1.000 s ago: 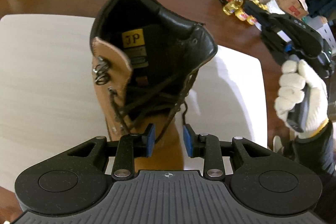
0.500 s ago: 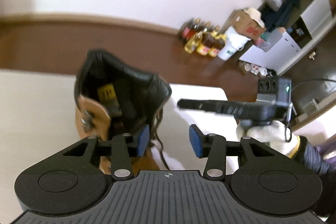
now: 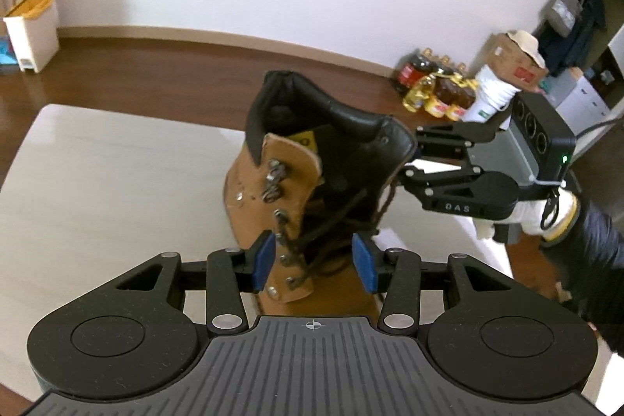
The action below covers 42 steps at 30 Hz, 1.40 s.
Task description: Lace up shoes with both hands
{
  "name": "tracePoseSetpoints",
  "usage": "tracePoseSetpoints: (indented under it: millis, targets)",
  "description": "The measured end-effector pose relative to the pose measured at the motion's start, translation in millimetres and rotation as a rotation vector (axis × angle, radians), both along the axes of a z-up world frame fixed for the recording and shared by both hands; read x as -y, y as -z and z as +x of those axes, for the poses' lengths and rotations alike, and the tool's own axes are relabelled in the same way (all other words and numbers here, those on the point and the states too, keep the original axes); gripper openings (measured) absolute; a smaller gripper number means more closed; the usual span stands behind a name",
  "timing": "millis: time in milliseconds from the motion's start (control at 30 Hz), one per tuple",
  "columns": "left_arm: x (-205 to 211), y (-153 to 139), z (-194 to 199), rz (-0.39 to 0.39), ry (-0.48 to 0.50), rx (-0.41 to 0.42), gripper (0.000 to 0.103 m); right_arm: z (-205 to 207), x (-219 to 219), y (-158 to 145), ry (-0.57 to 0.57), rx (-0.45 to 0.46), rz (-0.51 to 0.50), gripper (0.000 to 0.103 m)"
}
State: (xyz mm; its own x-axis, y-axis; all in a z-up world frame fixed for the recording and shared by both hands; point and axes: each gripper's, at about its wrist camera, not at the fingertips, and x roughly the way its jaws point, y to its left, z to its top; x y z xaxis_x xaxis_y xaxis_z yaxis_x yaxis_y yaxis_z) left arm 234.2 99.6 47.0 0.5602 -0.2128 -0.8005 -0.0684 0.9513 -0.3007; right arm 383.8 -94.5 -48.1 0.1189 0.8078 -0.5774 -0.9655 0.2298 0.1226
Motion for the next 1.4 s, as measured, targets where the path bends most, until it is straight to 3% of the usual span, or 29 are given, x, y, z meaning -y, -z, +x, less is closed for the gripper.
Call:
tracePoseSetpoints:
  millis: [133, 233, 400, 467, 533, 800, 867, 1133, 1233, 1400]
  targets:
    - [-0.5, 7.4, -7.6, 0.010, 0.015, -0.028, 0.048, -9.2, 0.1, -2.9, 0.026, 0.048, 0.000, 0.003]
    - [1.1, 15.5, -11.5, 0.008, 0.041, -0.048, 0.048, -15.2, 17.2, -15.1, 0.161, 0.105, 0.011, 0.003]
    - [4.2, 26.2, -14.8, -0.010, 0.074, -0.055, 0.049, -18.4, 54.9, -33.4, 0.413, 0.115, 0.010, 0.003]
    - [5.8, 31.3, -17.2, -0.020, 0.100, -0.055, 0.049, -23.9, 70.2, -35.3, 0.510, 0.101, -0.005, 0.003]
    - [6.8, 34.1, -19.7, -0.025, 0.121, -0.046, 0.049, -31.4, 76.3, -32.8, 0.537, 0.068, -0.028, 0.003]
    - [-3.1, 42.7, -37.8, 0.014, 0.231, 0.112, 0.049, -78.5, 107.5, 2.2, 0.667, -0.102, -0.053, 0.016]
    - [-10.0, 43.2, -46.3, 0.038, 0.278, 0.185, 0.049, -92.0, 109.7, 15.6, 0.668, -0.129, -0.043, 0.016]
    - [-30.9, 44.9, -63.3, 0.104, 0.450, 0.398, 0.049, -141.1, 74.3, 37.1, 0.532, -0.079, -0.100, 0.017]
    - [-35.2, 45.2, -73.6, 0.113, 0.445, 0.450, 0.050, -143.7, 56.5, 47.7, 0.534, -0.068, -0.107, 0.017]
    - [-37.6, 51.7, -102.8, 0.159, 0.379, 0.495, 0.050, -130.7, 47.2, 57.3, 0.584, -0.159, -0.086, 0.019]
